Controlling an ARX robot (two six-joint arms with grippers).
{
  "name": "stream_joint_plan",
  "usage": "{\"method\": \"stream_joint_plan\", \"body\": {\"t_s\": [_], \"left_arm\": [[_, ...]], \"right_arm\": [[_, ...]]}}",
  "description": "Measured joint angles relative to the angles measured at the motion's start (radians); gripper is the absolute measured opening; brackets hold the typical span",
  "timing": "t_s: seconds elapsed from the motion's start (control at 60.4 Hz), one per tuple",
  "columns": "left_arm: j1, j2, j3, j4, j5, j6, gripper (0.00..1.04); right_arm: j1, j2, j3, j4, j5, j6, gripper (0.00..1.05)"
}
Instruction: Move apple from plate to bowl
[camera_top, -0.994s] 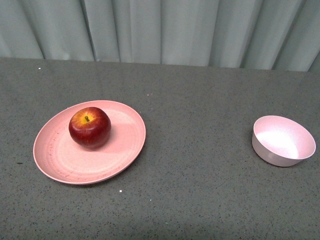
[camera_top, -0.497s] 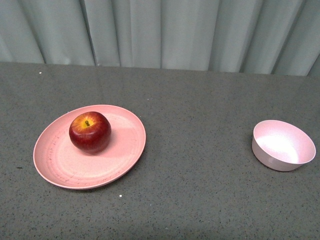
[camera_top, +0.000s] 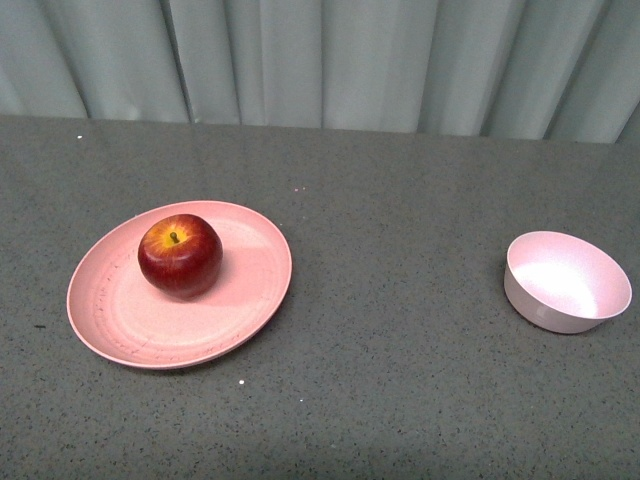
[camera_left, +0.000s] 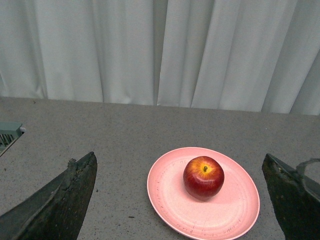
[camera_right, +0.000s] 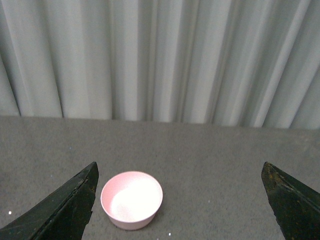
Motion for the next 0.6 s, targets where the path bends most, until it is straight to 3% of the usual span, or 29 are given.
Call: {"method": "stream_joint_plan", "body": {"t_s": [0.232,0.315,0.596], "left_arm": [[0.000,0.000,0.000,0.000,0.000,0.000,0.98],[0.000,0.000,0.000,0.000,0.000,0.000,0.98],[0.000,0.000,0.000,0.000,0.000,0.000,0.98]], "right_arm": [[-0.038,0.638,0.170,0.327,-0.076,-0.038,0.95],[-0.035,0.940,0.304,0.294,-0.104,-0.055,0.95],[0.007,1.514,0.682,0.116,-0.147,-0.101,0.95]]}}
